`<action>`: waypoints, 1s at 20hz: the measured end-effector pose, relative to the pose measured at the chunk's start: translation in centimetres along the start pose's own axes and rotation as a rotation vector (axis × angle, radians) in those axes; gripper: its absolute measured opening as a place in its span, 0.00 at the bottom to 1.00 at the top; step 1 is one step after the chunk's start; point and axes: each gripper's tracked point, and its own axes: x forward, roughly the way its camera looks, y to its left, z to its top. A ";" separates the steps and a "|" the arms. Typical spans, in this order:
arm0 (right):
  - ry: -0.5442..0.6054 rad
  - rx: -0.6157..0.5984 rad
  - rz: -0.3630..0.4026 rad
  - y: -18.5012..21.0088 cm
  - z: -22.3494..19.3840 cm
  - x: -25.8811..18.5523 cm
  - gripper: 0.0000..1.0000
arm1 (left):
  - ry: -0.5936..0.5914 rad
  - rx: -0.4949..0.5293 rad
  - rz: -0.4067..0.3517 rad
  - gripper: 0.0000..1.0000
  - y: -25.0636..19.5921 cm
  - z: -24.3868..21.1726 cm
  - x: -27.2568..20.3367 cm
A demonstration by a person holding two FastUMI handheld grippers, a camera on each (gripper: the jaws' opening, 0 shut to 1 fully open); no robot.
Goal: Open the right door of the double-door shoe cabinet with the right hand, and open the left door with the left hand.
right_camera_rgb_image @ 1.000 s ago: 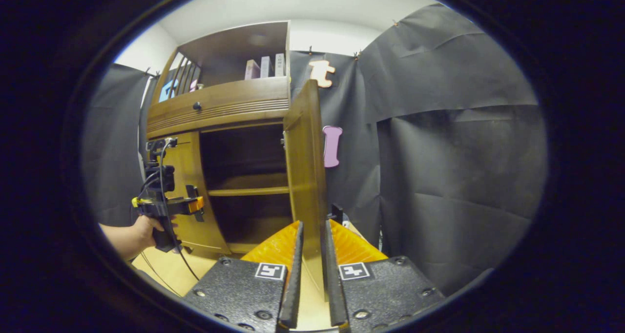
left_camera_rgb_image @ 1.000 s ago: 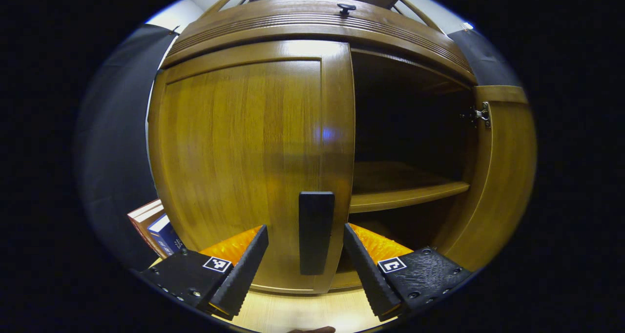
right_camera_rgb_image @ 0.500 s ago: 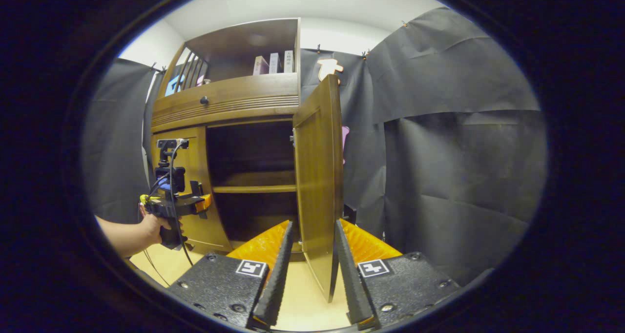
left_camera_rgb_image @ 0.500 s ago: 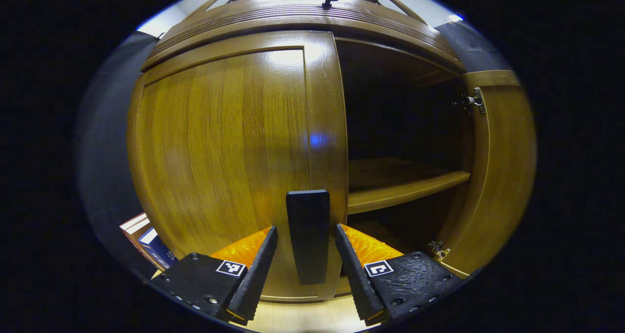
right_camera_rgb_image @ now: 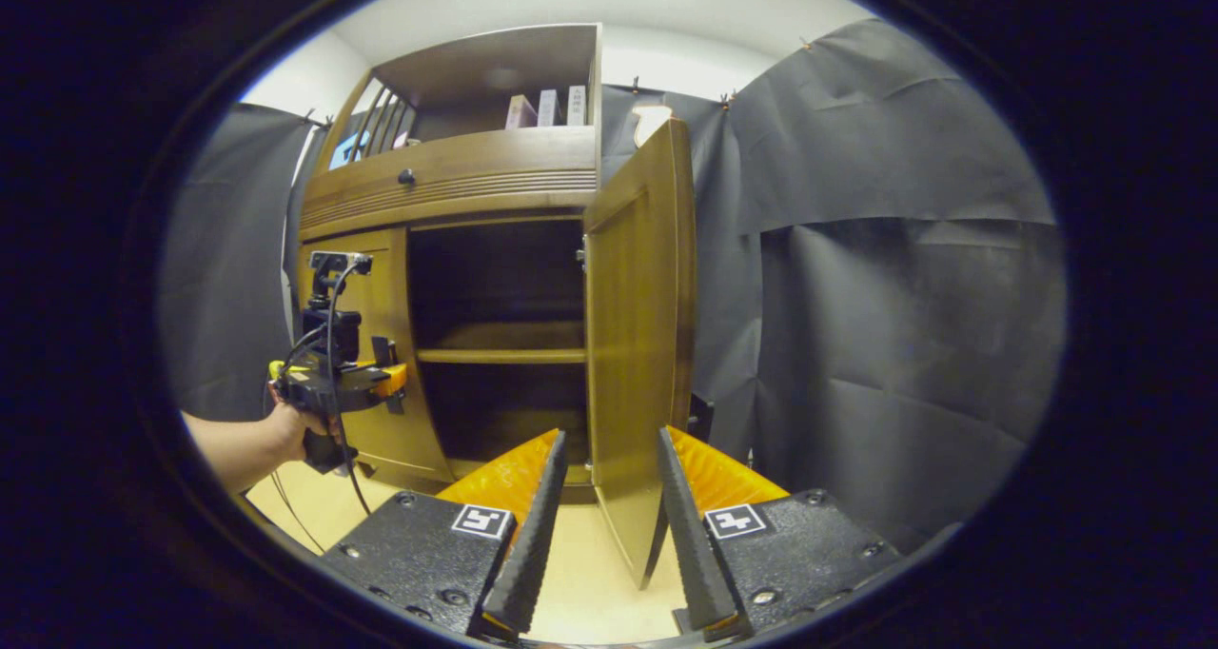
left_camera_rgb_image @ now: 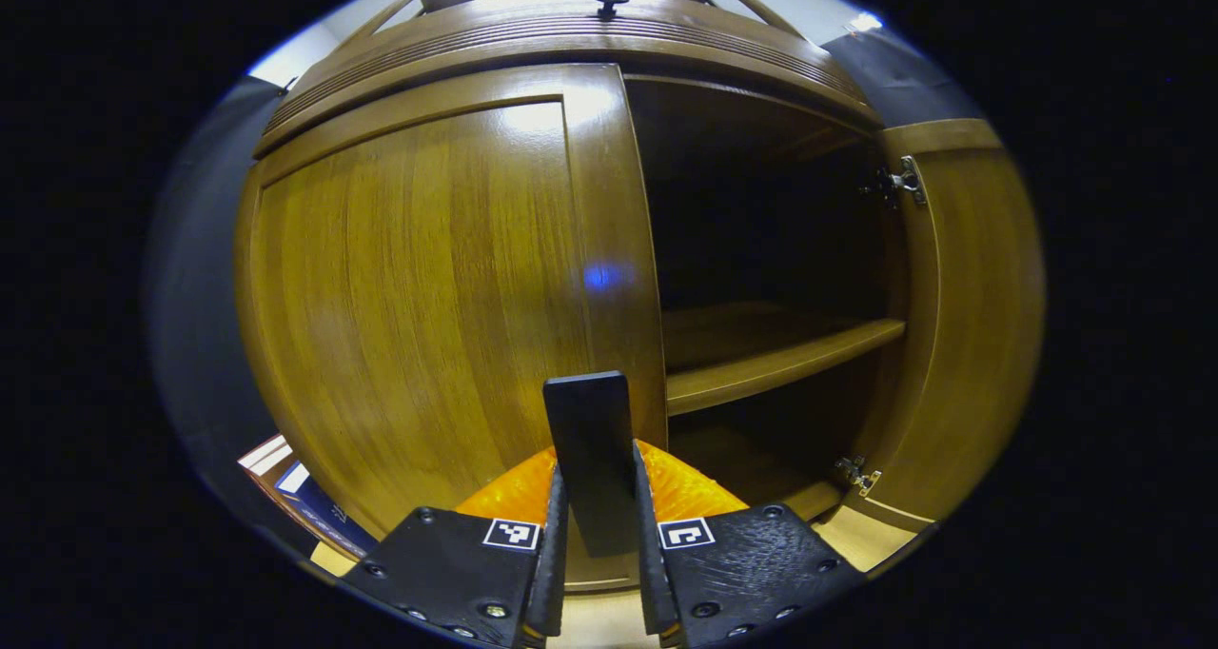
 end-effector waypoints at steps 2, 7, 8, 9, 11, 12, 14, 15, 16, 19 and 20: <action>0.010 -0.004 0.010 0.2 -0.3 0.1 0.61 | 0.013 0.012 0.012 0.31 0.0 -0.1 0.0; 0.014 -0.015 0.020 -0.1 -0.3 -0.1 0.63 | 0.024 0.015 0.037 0.31 0.1 -0.1 -0.4; 0.013 -0.013 0.022 -0.3 -0.2 -0.1 0.63 | 0.027 0.008 0.042 0.31 0.1 -0.2 -0.7; 0.011 -0.011 0.023 -0.4 -0.2 -0.2 0.65 | 0.028 0.003 0.045 0.31 0.2 -0.3 -1.0; 0.007 -0.008 0.026 -0.5 -0.1 -0.3 0.67 | 0.031 0.001 0.051 0.31 0.3 -0.5 -1.7; 0.005 -0.006 0.029 -0.5 -0.1 -0.3 0.66 | 0.034 0.000 0.055 0.31 0.3 -0.5 -2.0; 0.003 -0.008 0.039 -0.3 -0.3 -0.5 0.68 | 0.036 -0.006 0.057 0.31 0.3 -0.7 -2.9; 0.003 -0.010 0.043 -0.2 -0.3 -0.6 0.68 | 0.037 -0.014 0.057 0.31 0.4 -0.8 -3.5; 0.002 -0.012 0.047 -0.1 -0.5 -0.7 0.68 | 0.038 -0.021 0.056 0.31 0.4 -0.9 -3.9; -0.001 -0.020 0.067 0.3 -0.6 -1.1 0.68 | 0.039 -0.017 0.063 0.31 0.6 -1.1 -5.6; -0.001 -0.023 0.074 0.5 -0.6 -1.2 0.66 | 0.041 -0.011 0.068 0.31 0.7 -1.2 -6.1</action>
